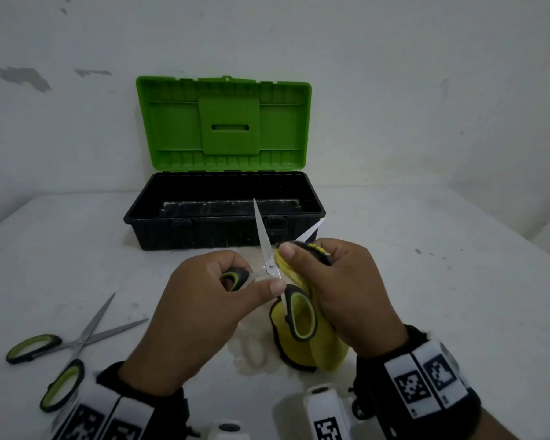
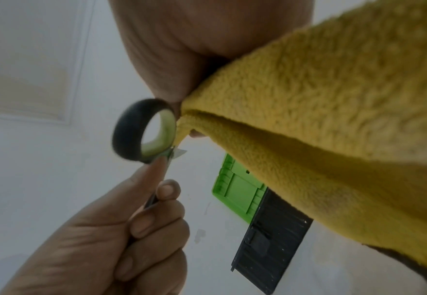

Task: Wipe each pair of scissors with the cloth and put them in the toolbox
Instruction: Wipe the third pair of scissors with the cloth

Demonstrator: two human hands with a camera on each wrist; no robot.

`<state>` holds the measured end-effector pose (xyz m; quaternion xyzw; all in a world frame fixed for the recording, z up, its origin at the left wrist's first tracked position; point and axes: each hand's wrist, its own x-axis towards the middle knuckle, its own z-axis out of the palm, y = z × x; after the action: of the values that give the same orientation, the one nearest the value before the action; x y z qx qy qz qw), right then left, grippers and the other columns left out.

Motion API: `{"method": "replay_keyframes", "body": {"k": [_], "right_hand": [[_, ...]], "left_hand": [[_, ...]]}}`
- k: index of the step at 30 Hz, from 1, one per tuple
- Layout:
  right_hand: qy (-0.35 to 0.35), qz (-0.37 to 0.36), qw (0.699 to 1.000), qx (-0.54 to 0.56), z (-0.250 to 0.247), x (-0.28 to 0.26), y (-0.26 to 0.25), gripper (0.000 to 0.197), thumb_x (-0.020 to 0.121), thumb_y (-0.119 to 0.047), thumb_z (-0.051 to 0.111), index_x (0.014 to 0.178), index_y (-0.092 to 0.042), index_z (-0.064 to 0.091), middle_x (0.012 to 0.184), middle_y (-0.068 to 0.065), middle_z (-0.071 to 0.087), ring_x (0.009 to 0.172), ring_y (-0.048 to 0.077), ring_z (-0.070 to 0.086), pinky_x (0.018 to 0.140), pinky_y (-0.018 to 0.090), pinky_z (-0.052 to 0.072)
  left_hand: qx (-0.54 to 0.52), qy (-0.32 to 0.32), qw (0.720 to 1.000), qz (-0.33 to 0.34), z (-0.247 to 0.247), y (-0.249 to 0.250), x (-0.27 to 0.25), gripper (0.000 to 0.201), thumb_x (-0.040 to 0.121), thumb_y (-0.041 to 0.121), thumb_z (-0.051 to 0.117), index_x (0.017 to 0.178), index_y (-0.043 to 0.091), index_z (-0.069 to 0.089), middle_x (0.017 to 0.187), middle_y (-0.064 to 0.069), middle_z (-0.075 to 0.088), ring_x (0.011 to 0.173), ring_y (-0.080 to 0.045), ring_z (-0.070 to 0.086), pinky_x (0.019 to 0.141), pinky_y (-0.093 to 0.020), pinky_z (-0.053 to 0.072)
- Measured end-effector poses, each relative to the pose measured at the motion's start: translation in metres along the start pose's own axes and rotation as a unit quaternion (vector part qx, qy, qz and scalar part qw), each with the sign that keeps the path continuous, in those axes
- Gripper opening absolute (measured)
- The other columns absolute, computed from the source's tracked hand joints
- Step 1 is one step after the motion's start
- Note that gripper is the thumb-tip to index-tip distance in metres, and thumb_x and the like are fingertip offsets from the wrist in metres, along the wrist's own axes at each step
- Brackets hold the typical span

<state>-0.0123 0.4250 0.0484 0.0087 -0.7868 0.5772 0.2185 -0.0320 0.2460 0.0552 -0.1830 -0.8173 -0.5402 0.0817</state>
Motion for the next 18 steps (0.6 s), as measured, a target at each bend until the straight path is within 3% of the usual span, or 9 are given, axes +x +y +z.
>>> {"method": "replay_keyframes", "body": {"k": [3, 5, 9, 12, 16, 18], "right_hand": [[0.050, 0.003, 0.999, 0.000, -0.007, 0.005, -0.003, 0.050, 0.083, -0.043, 0.076, 0.052, -0.017, 0.046, 0.046, -0.009, 0.036, 0.044, 0.009, 0.033, 0.044, 0.020, 0.031], [0.064, -0.004, 0.998, -0.001, -0.010, 0.007, -0.001, 0.050, 0.083, -0.042, 0.076, 0.052, -0.019, 0.045, 0.046, -0.011, 0.035, 0.045, 0.008, 0.032, 0.044, 0.020, 0.030], [0.009, -0.016, 1.000, 0.016, 0.001, -0.002, 0.002, 0.042, 0.083, -0.041, 0.075, 0.059, -0.011, 0.056, 0.048, -0.010, 0.043, 0.046, 0.007, 0.039, 0.046, 0.020, 0.038], [0.022, -0.016, 1.000, 0.010, 0.003, -0.002, 0.004, 0.047, 0.081, -0.044, 0.075, 0.063, -0.004, 0.060, 0.050, -0.006, 0.045, 0.047, 0.008, 0.040, 0.047, 0.021, 0.039], [0.072, -0.019, 0.997, 0.016, 0.003, 0.004, 0.004, 0.044, 0.082, -0.043, 0.075, 0.053, -0.019, 0.051, 0.048, -0.009, 0.041, 0.047, 0.008, 0.037, 0.046, 0.021, 0.035], [0.031, -0.030, 0.999, 0.025, 0.009, -0.002, 0.003, 0.042, 0.085, -0.038, 0.075, 0.058, -0.012, 0.056, 0.049, -0.006, 0.046, 0.047, 0.010, 0.041, 0.047, 0.021, 0.039]], "left_hand": [[-0.010, -0.005, 1.000, -0.004, -0.001, 0.001, -0.001, 0.052, 0.057, 0.059, 0.077, 0.063, 0.011, 0.058, 0.051, 0.002, 0.040, 0.048, -0.008, 0.035, 0.047, -0.023, 0.034], [-0.025, -0.008, 1.000, -0.013, 0.001, 0.000, -0.002, 0.052, 0.056, 0.057, 0.078, 0.063, 0.010, 0.057, 0.051, 0.004, 0.039, 0.048, -0.008, 0.033, 0.047, -0.021, 0.033], [-0.106, -0.049, 0.991, -0.071, 0.000, -0.003, 0.000, 0.049, 0.056, 0.049, 0.081, 0.060, 0.008, 0.053, 0.051, 0.001, 0.036, 0.045, -0.009, 0.031, 0.043, -0.018, 0.032], [-0.162, -0.087, 0.977, -0.109, -0.001, -0.004, 0.000, 0.043, 0.058, 0.043, 0.081, 0.062, 0.010, 0.054, 0.051, 0.000, 0.032, 0.043, -0.010, 0.026, 0.040, -0.018, 0.026], [-0.199, -0.098, 0.965, -0.137, 0.000, -0.004, 0.001, 0.040, 0.056, 0.041, 0.081, 0.062, 0.012, 0.054, 0.049, -0.001, 0.031, 0.041, -0.012, 0.023, 0.038, -0.018, 0.024], [-0.207, -0.101, 0.963, -0.140, -0.001, -0.003, 0.002, 0.036, 0.057, 0.040, 0.080, 0.057, 0.016, 0.054, 0.047, 0.001, 0.033, 0.041, -0.011, 0.024, 0.037, -0.018, 0.024]]}}
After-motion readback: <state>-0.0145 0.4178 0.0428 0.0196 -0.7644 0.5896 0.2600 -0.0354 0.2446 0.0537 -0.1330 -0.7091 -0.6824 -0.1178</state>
